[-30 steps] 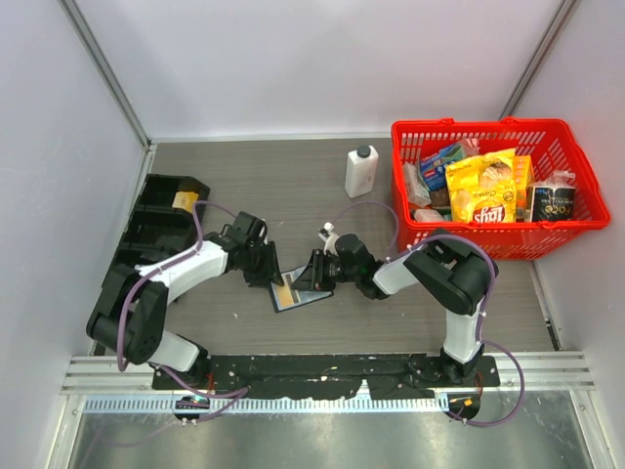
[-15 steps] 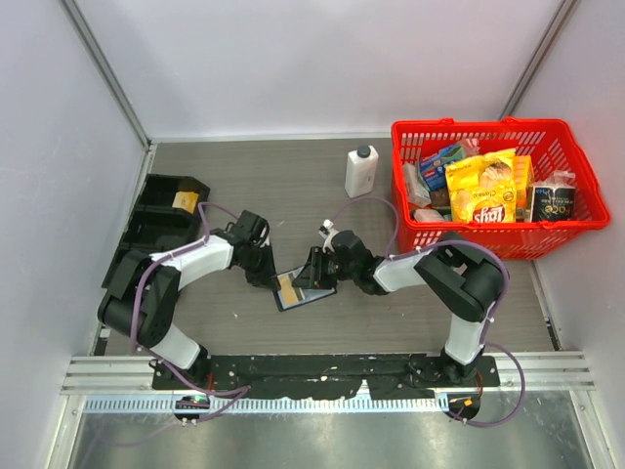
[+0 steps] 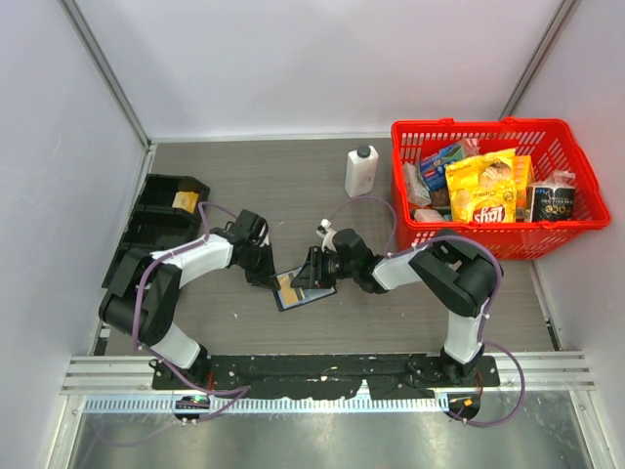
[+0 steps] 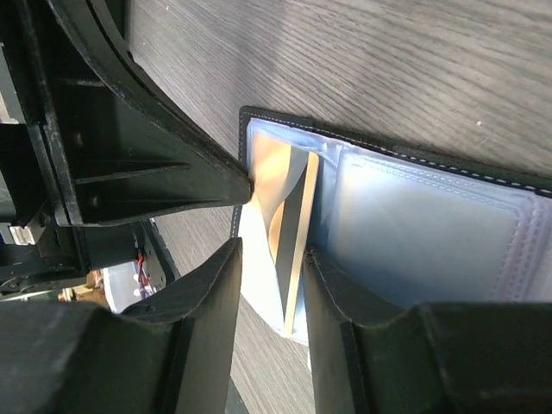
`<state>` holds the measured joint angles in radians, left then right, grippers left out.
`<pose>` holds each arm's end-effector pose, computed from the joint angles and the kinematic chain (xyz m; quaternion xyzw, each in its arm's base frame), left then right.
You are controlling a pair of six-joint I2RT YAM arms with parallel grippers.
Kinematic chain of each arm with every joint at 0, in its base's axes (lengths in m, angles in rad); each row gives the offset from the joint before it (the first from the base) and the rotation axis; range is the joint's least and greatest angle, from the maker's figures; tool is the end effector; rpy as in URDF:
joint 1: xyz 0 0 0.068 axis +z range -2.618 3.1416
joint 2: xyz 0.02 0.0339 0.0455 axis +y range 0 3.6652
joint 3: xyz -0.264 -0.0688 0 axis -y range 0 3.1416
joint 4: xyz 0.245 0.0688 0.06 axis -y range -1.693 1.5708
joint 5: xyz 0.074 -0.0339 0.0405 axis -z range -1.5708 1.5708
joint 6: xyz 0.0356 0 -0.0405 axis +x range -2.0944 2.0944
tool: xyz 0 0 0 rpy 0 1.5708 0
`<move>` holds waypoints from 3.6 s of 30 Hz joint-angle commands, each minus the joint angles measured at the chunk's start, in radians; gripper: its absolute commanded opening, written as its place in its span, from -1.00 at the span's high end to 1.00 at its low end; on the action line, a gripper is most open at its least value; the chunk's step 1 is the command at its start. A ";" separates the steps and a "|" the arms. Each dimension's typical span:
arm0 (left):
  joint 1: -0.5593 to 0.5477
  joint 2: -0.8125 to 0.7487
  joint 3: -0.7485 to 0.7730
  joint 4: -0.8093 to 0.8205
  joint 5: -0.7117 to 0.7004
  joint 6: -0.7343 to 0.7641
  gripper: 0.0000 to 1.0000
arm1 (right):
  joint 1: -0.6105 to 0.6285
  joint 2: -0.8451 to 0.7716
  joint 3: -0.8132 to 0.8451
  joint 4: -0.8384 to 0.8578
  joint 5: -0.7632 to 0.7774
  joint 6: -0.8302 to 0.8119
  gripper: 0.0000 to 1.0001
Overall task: Take the credit cards out of the card holder
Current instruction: Remove the credit card from the card holder.
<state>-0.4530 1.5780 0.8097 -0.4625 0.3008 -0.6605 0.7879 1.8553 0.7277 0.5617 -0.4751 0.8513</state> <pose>0.2434 -0.1302 0.1486 -0.0757 0.9718 -0.2138 0.0640 0.2301 0.2543 0.1146 -0.0863 0.8550 0.4828 0.1687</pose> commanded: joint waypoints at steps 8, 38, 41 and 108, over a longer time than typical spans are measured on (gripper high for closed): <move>-0.027 0.034 -0.055 0.085 0.020 0.018 0.96 | 0.008 0.076 0.045 0.150 -0.128 0.043 0.30; -0.029 0.022 -0.055 0.074 0.006 0.018 0.99 | -0.070 0.007 -0.114 0.386 -0.126 0.161 0.59; -0.027 0.024 -0.055 0.074 0.008 0.019 1.00 | -0.072 0.004 -0.122 0.395 -0.126 0.166 0.58; -0.026 0.013 -0.050 0.058 0.003 0.045 1.00 | -0.042 -0.034 -0.048 0.071 -0.005 0.032 0.98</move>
<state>-0.4671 1.5677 0.7830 -0.3992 0.3359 -0.6415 0.7372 1.8694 0.6590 0.6640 -0.4995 0.9360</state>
